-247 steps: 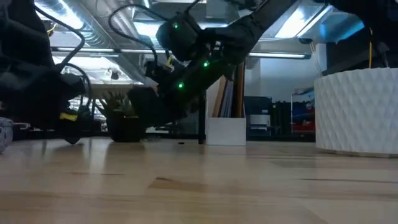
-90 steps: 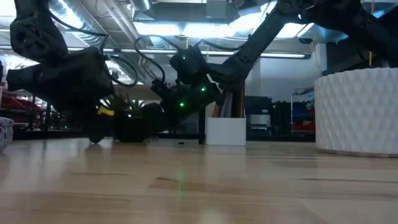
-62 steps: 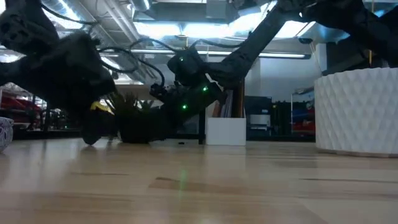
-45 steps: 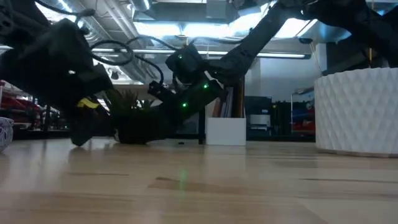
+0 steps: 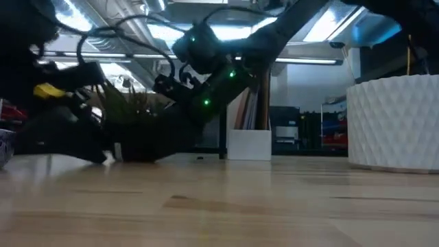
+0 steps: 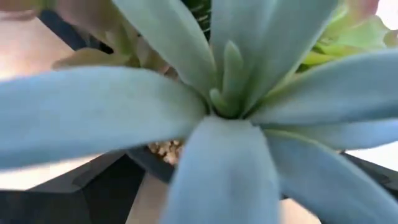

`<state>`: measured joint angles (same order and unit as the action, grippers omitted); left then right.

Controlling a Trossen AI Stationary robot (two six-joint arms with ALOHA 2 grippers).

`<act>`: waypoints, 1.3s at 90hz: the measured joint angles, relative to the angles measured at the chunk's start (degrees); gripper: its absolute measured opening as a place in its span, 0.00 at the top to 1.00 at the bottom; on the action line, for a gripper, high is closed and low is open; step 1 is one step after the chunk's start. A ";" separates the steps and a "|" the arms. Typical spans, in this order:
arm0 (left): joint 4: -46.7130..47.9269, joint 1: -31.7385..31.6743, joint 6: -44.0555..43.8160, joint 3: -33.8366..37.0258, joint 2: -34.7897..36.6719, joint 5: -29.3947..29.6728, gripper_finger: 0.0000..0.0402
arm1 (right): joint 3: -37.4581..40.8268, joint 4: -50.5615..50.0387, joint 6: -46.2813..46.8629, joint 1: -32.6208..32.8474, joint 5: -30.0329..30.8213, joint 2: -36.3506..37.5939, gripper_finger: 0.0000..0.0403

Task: Stock shelves
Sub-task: Remove the plant pot from under the shelf

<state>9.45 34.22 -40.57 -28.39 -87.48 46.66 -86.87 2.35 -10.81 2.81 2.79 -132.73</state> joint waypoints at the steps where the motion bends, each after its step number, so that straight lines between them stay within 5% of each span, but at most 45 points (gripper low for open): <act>1: 0.11 0.38 -0.30 -0.20 0.00 -0.48 0.41 | 0.00 -0.23 0.01 0.29 0.00 0.00 0.09; 14: 6.92 5.20 -4.91 -3.99 0.04 -5.05 0.41 | 0.00 -3.72 0.09 3.99 -0.02 0.74 0.09; 43: 28.54 11.09 -16.13 -12.98 0.15 -5.19 0.41 | 0.42 -4.30 4.39 7.27 -1.03 2.27 0.19; 102: 21.67 7.76 -13.65 -12.17 0.13 -6.32 0.40 | 0.64 2.19 7.12 6.45 1.76 2.01 0.23; 117: 21.34 7.71 -13.54 -12.10 0.13 -6.00 0.40 | 0.63 2.93 7.10 6.43 1.90 2.01 0.15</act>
<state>30.79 41.93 -54.11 -40.49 -87.35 40.66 -86.24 5.28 -3.70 9.23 4.69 -130.72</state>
